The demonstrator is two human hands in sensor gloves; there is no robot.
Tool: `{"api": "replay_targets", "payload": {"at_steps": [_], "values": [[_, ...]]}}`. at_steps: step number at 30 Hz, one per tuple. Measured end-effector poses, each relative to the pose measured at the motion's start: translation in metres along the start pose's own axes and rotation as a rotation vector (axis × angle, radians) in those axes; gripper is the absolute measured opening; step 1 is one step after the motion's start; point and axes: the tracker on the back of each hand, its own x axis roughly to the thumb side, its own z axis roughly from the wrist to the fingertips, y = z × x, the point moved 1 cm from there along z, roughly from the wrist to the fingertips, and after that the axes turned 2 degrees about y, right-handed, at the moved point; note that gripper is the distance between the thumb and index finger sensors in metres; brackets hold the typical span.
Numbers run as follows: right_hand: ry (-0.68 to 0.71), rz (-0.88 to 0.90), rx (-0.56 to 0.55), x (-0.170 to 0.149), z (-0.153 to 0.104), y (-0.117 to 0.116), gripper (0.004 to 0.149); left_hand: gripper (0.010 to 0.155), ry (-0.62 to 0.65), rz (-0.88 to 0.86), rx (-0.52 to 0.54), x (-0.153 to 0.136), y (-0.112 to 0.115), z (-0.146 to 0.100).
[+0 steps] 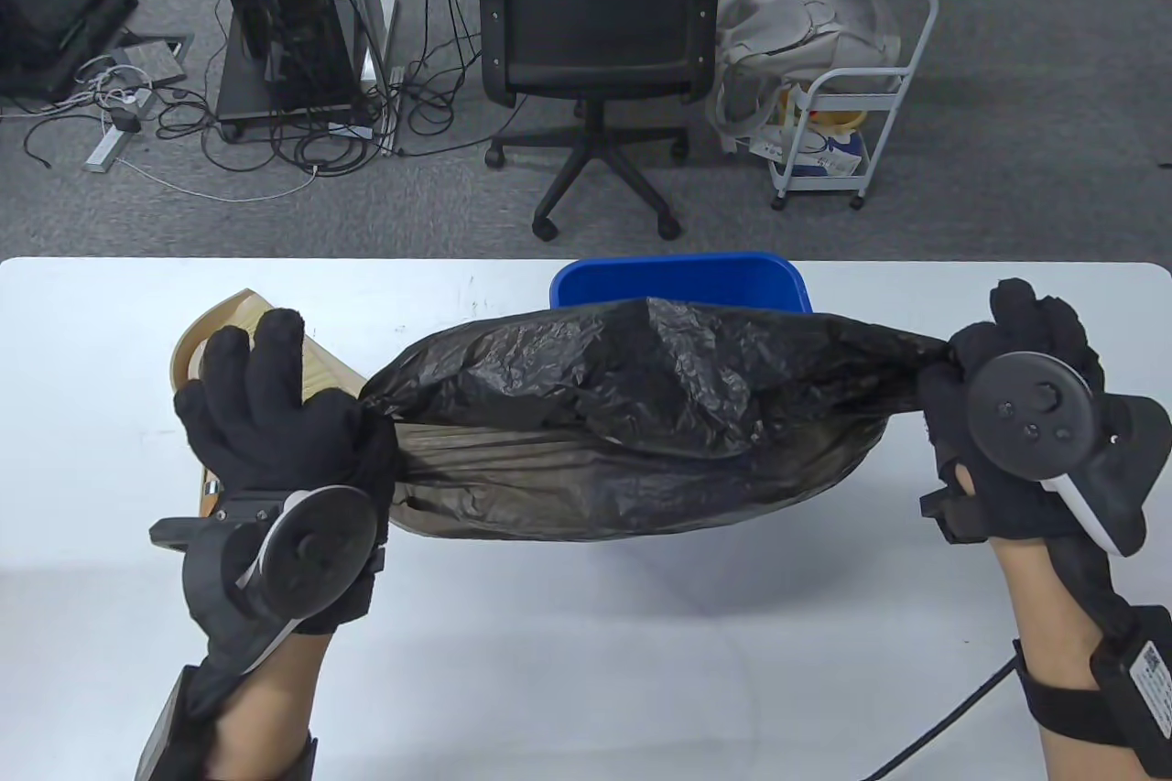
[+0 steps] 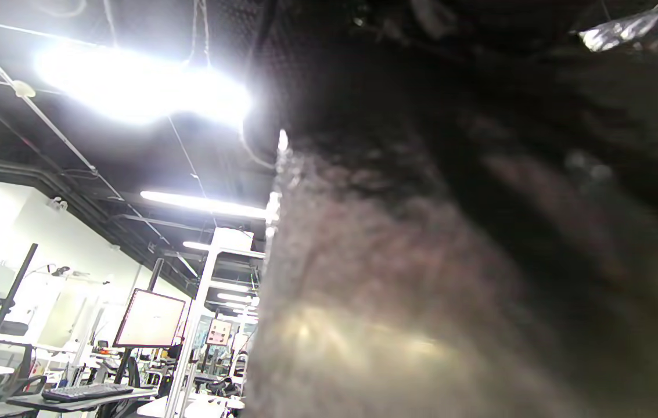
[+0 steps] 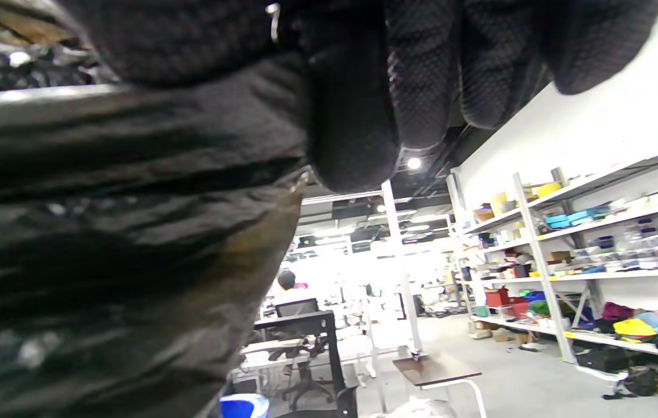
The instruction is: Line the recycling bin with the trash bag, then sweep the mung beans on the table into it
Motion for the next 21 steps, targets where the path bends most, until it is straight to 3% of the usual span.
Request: {"api": "replay_targets", "payload": {"at_steps": [12,17,21], "values": [[-0.158,-0.038,0.112,-0.008,0.065,-0.014,0.043,0.038,-0.073,-0.070,-0.140,0.007,0.043,0.058],[-0.217,0.000,0.110,-0.019,0.079,-0.018,0.045,0.038,-0.104,-0.123,-0.186,0.013,0.058,0.081],[-0.224,0.009,0.143,-0.025,0.083,-0.022,0.054,0.038,-0.124,-0.122,-0.232,0.017,0.071,0.094]]}}
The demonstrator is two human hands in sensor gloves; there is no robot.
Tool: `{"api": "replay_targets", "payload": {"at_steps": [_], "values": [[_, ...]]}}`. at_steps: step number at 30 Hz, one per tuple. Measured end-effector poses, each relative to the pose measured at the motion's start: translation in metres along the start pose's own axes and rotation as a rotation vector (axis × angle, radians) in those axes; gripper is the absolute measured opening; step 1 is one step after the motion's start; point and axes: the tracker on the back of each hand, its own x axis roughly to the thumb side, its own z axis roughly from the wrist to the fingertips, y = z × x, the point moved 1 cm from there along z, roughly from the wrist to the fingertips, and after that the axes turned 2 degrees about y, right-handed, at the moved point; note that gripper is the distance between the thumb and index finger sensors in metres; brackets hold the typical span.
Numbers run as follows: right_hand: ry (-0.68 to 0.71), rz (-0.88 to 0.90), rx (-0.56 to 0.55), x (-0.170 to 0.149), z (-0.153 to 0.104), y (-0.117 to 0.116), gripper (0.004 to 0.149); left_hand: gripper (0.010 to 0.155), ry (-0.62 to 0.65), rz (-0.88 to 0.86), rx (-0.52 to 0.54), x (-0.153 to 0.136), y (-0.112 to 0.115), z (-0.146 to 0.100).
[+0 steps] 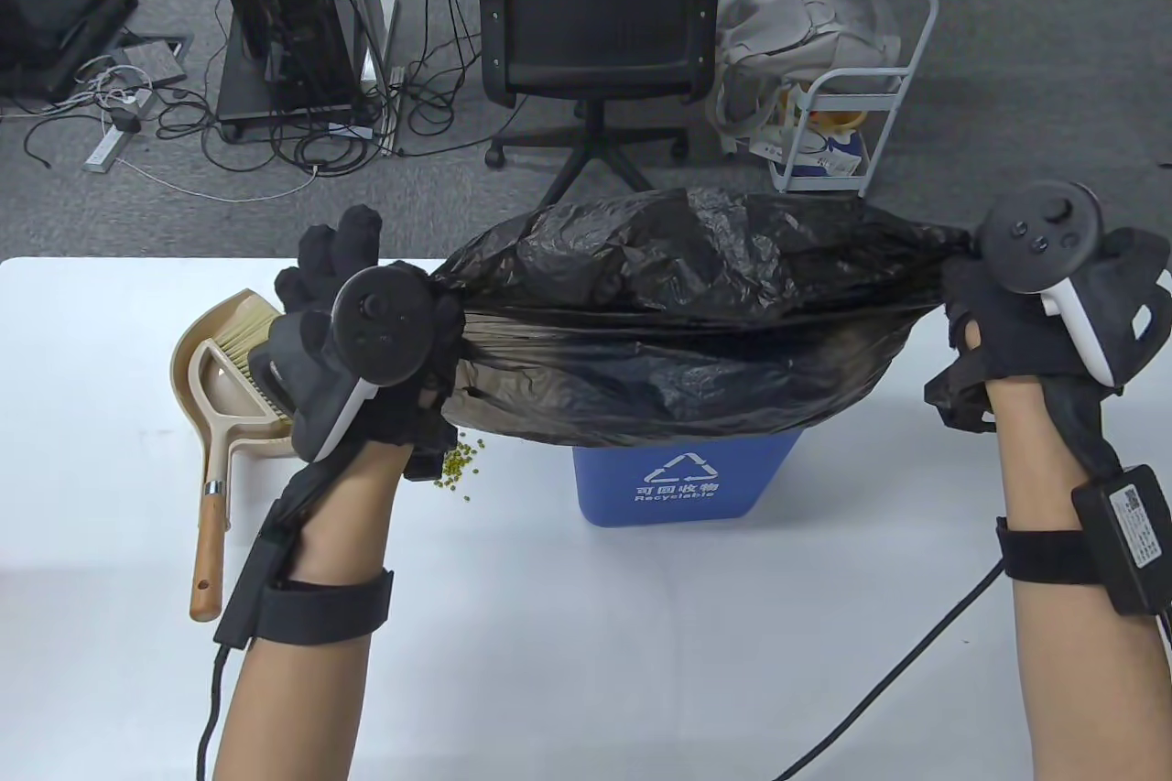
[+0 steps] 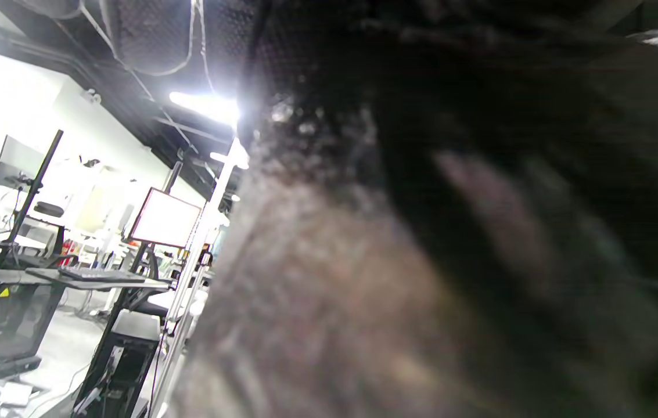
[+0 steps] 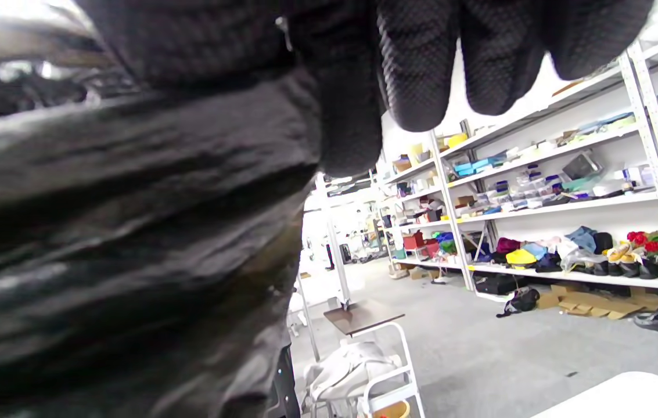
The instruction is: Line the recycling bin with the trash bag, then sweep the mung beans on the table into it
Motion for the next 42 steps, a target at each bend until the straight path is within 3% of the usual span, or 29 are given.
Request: {"api": "replay_targets", "payload": {"at_steps": [3,6,9,13,19,23,25,27,32,34,36,39,42], "values": [[0.064,0.042,0.024,0.005,-0.005,0.002,0.069,0.038,-0.032,0.025,-0.049,0.002,0.011,0.011],[0.177,0.088,-0.052,0.021,-0.021,0.014,0.076,0.038,-0.066,0.056,-0.093,0.001,0.022,0.019],[0.387,0.193,-0.075,0.048,-0.043,0.018,0.061,0.038,-0.096,0.082,-0.146,0.000,0.035,0.027],[0.622,0.132,0.110,0.089,-0.063,-0.016,0.046,0.038,-0.152,0.100,-0.247,-0.005,0.059,0.036],[0.596,-0.025,0.275,0.109,-0.050,-0.080,0.054,0.043,-0.176,-0.011,-0.525,-0.018,0.079,0.040],[0.507,-0.051,0.379,0.106,-0.031,-0.106,0.063,0.063,-0.114,-0.037,-0.381,-0.017,0.052,0.035],[0.483,-0.069,0.429,0.105,-0.022,-0.117,0.066,0.069,-0.027,-0.087,-0.232,-0.007,0.026,0.027],[0.460,-0.078,0.457,0.104,-0.018,-0.126,0.067,0.068,0.091,-0.159,-0.158,0.009,0.010,0.021],[0.448,-0.126,0.614,0.100,-0.015,-0.148,0.070,0.062,0.282,-0.292,-0.200,0.058,-0.001,0.006],[0.458,-0.140,0.646,0.100,-0.016,-0.152,0.072,0.060,0.356,-0.298,-0.277,0.075,0.012,0.008],[0.469,-0.162,0.658,0.099,-0.016,-0.152,0.074,0.066,0.372,-0.257,-0.413,0.088,0.042,0.013],[0.470,-0.146,0.694,0.096,-0.016,-0.152,0.080,0.080,0.382,-0.147,-0.584,0.093,0.088,0.020],[0.464,-0.162,0.715,0.089,-0.018,-0.154,0.086,0.081,0.355,-0.112,-0.755,0.085,0.129,0.022]]}}
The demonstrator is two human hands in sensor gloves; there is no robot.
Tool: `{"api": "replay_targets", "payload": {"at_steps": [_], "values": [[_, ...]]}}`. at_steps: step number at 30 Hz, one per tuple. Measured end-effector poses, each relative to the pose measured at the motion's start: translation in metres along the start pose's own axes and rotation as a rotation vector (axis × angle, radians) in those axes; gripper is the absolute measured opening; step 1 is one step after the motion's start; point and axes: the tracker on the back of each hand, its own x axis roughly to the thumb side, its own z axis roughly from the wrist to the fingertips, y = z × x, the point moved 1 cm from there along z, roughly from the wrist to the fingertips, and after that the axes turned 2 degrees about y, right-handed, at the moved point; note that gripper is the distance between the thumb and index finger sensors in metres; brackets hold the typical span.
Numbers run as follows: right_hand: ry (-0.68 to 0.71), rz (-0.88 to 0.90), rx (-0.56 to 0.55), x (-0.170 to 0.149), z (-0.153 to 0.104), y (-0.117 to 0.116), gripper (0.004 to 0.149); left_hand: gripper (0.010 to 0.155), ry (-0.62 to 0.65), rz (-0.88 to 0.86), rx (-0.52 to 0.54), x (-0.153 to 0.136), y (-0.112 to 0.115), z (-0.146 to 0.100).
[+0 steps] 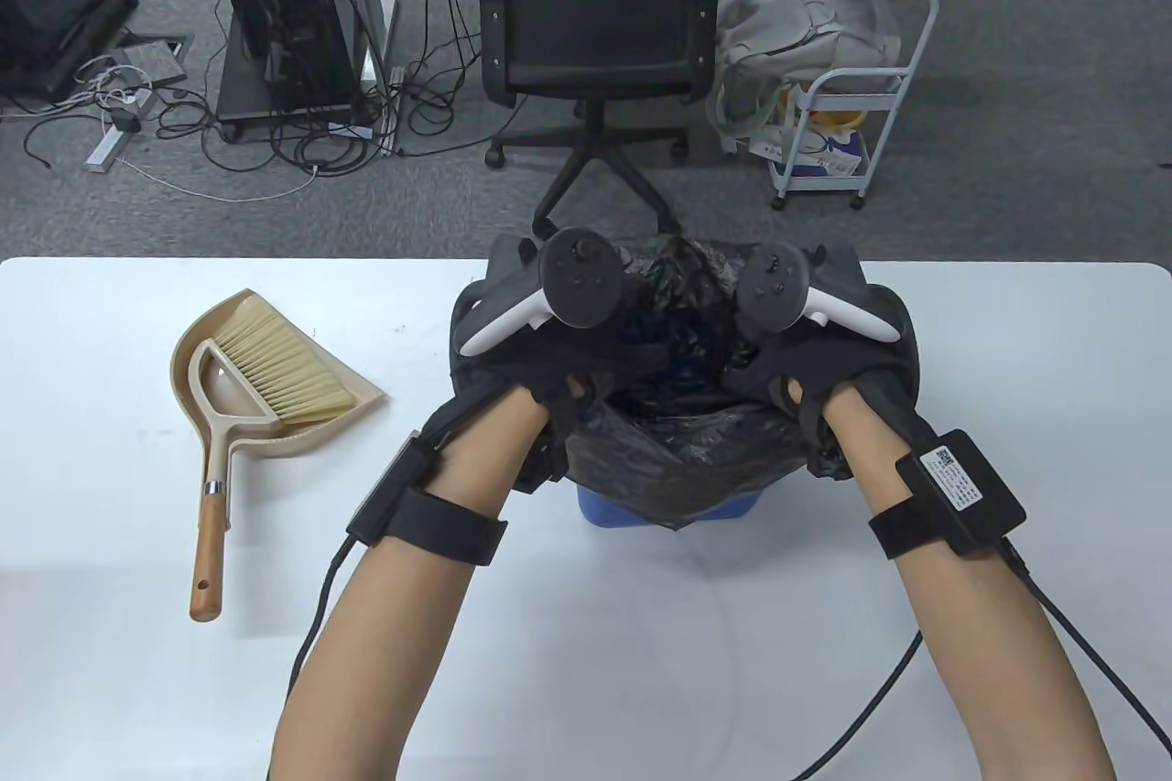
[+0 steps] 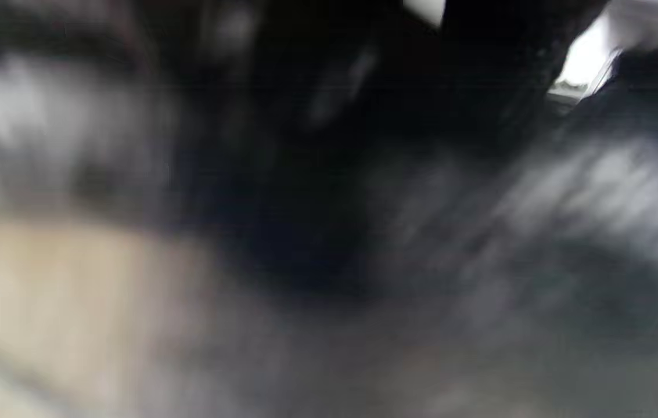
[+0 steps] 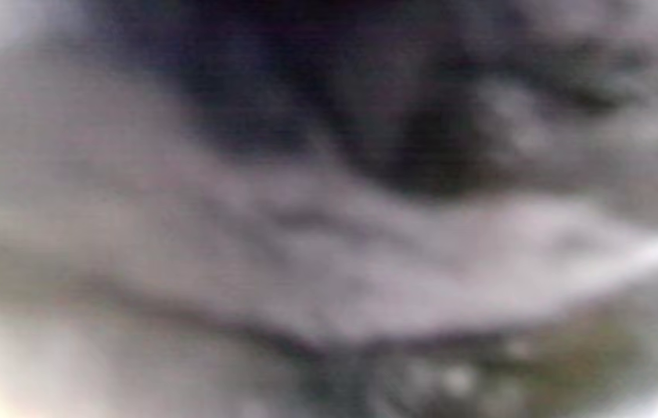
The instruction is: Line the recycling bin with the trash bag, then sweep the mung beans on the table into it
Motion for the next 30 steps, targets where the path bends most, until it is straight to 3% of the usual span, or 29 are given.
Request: {"api": "replay_targets", "payload": {"at_steps": [3,7,12,14,16,19,22,27,30], "values": [[-0.017,-0.018,0.005,-0.007,-0.003,-0.006,0.089,0.083,-0.023,-0.031,-0.114,-0.016,0.021,0.009],[-0.002,0.033,0.001,-0.012,-0.003,-0.009,0.087,0.077,-0.007,-0.013,-0.090,-0.020,0.030,0.008],[0.027,0.012,-0.004,-0.009,-0.008,-0.004,0.081,0.067,-0.027,-0.013,-0.150,-0.019,0.030,0.008],[0.054,0.046,-0.049,-0.009,-0.018,0.004,0.079,0.068,-0.018,-0.008,-0.131,-0.018,0.027,0.005],[0.123,0.082,-0.200,-0.008,-0.036,0.021,0.074,0.070,0.029,-0.023,-0.048,-0.016,0.017,-0.004],[0.144,0.090,-0.252,-0.009,-0.052,0.029,0.071,0.072,0.085,-0.073,0.036,-0.012,0.005,-0.019],[0.104,0.044,-0.130,-0.010,-0.049,0.016,0.078,0.074,0.113,-0.042,0.034,-0.007,0.002,-0.030],[0.045,0.026,-0.086,-0.017,-0.034,-0.001,0.082,0.076,0.025,0.016,-0.064,-0.017,0.019,-0.027],[0.003,0.055,-0.029,-0.023,-0.028,-0.004,0.087,0.084,0.027,-0.059,-0.109,-0.025,0.026,-0.023]]}}
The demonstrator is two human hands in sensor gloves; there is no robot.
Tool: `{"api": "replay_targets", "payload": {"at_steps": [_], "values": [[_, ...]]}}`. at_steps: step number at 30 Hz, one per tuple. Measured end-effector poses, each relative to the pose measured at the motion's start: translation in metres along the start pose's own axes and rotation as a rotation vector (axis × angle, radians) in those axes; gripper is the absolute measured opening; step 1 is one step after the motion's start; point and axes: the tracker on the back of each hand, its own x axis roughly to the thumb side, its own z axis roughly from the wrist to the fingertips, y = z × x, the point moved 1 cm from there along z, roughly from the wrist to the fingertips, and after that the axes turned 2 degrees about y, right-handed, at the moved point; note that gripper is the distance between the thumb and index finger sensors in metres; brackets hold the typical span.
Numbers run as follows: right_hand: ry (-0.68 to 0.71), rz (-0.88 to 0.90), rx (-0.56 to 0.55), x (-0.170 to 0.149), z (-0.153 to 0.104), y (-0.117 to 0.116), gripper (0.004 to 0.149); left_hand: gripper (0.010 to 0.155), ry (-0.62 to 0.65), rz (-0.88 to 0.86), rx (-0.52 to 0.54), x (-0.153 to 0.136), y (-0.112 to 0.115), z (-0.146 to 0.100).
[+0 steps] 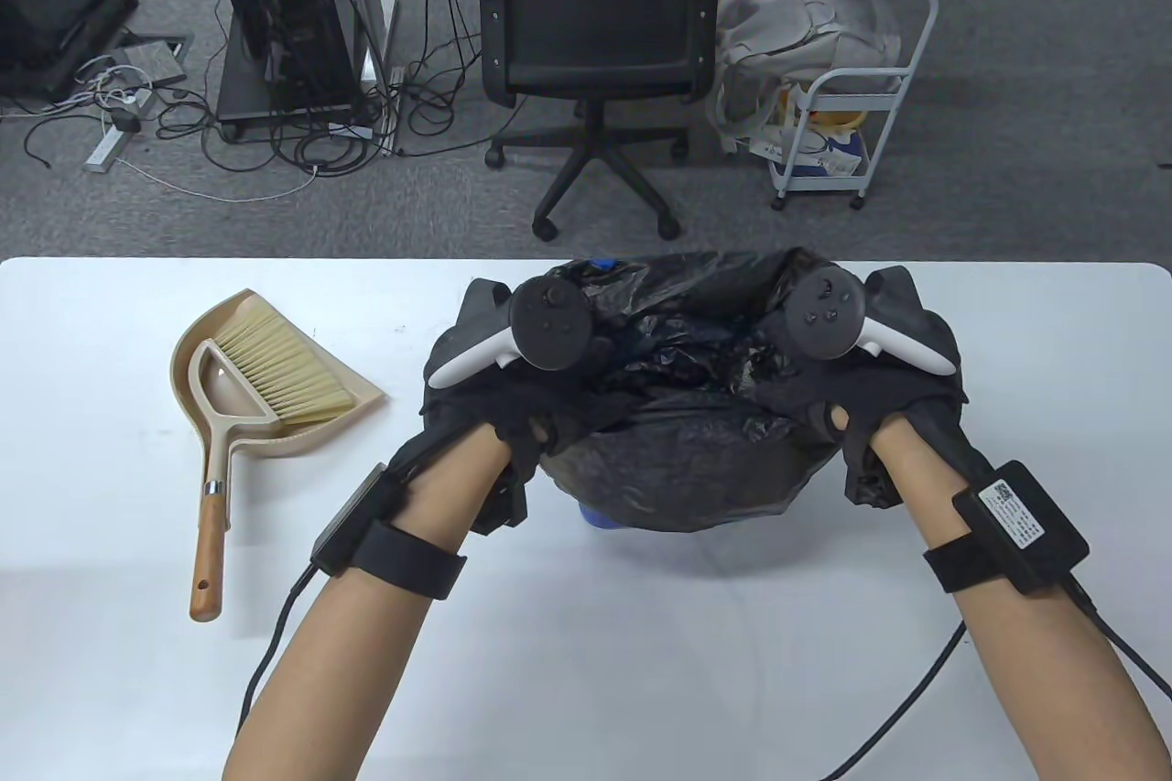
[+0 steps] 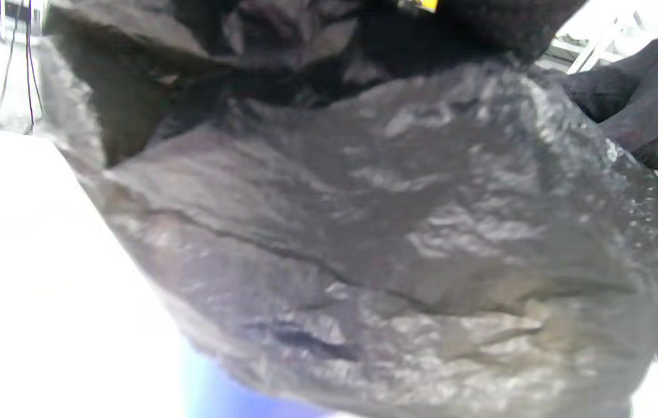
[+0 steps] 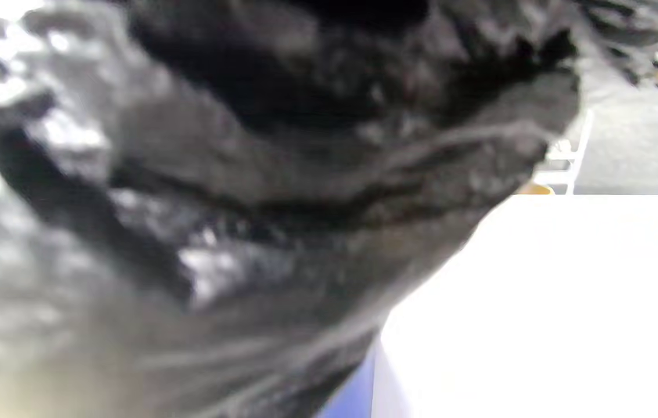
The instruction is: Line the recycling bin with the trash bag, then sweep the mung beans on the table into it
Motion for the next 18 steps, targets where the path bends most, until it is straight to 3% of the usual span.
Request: {"api": "replay_targets", "payload": {"at_steps": [14,18], "values": [[-0.007,0.088,0.060,-0.006,0.013,-0.006,0.091,0.086,-0.077,-0.049,-0.004,-0.015,-0.004,0.028],[0.017,0.056,-0.016,-0.004,0.007,0.002,0.089,0.084,-0.062,-0.005,0.036,-0.010,-0.009,0.022]]}}
